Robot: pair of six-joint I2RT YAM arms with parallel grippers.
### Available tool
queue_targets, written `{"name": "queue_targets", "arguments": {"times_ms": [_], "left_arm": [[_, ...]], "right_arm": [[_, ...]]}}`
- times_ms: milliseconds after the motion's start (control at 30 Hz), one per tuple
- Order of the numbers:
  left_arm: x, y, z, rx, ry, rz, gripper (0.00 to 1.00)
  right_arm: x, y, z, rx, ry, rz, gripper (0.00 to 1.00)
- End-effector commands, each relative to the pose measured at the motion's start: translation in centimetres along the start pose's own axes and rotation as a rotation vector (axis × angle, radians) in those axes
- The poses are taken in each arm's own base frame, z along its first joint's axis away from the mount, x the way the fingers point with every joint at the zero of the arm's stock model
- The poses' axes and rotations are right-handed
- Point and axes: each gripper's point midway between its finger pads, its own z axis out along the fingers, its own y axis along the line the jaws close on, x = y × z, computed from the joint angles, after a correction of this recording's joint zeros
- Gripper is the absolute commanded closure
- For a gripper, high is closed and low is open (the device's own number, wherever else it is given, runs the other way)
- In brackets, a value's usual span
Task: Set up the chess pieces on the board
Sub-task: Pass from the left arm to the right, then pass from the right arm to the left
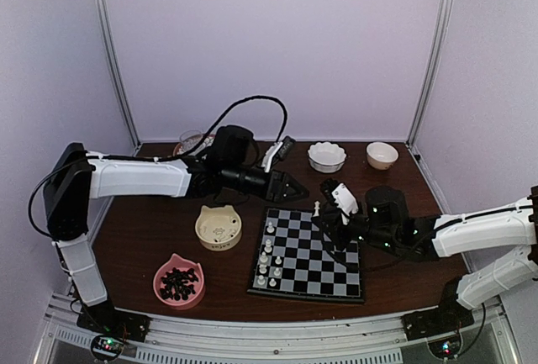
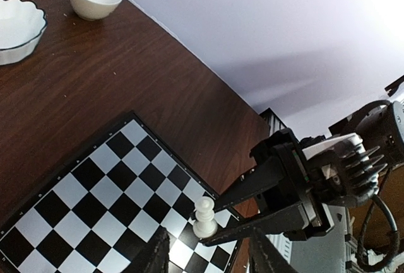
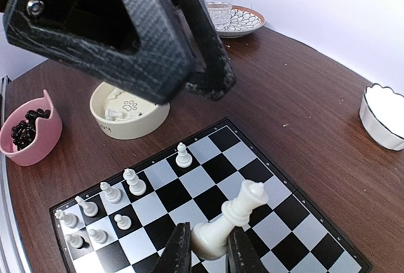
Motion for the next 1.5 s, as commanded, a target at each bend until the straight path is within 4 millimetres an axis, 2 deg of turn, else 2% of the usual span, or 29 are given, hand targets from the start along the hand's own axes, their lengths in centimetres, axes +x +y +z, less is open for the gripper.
{"name": "queue_targets", "arguments": {"times_ms": [0,233,333,800,900,1033,1133,1300,1400,1467], "left_arm": [[1.0,-0.6,1.2,0.072,0.064,0.000,0.57],[1.9,-0.7,2.3,0.087,0.107,-0.013,0.58],[2.1,-0.6,2.6,0.091,0.116,-0.020,0.65],[2.9,-0.3,3.5,0.098,0.152,-0.050,0.71],[2.9,-0.3,3.6,0.102,0.155,-0.051,0.78],[3.1,-0.2,3.7,0.101,0.158,-0.055,0.78],[3.0,-0.2,3.7,0.101,0.156,-0.051,0.87],[3.0,0.0,3.6,0.091,0.152,-0.032,0.96],[3.0,0.1,3.6,0.081,0.147,-0.016,0.98],[3.3,0.4,3.4,0.060,0.160,-0.013,0.98]], "right_arm": [[-0.7,1.0,-0.3,-0.060,-0.027,-0.018,0.93],[-0.7,1.7,-0.3,-0.095,-0.028,-0.020,0.93],[-0.8,1.7,-0.2,-0.097,-0.029,-0.020,0.93],[-0.6,2.5,0.1,-0.137,-0.017,-0.023,0.93],[-0.6,2.6,0.2,-0.140,-0.013,-0.024,0.93],[-0.6,2.7,0.2,-0.143,-0.012,-0.024,0.93],[-0.5,2.6,0.3,-0.140,-0.009,-0.025,0.92],[-0.4,2.3,0.4,-0.121,-0.005,-0.021,0.83],[-0.4,2.1,0.4,-0.107,-0.005,-0.018,0.74],[-0.5,1.9,0.3,-0.101,-0.007,-0.016,0.62]]}}
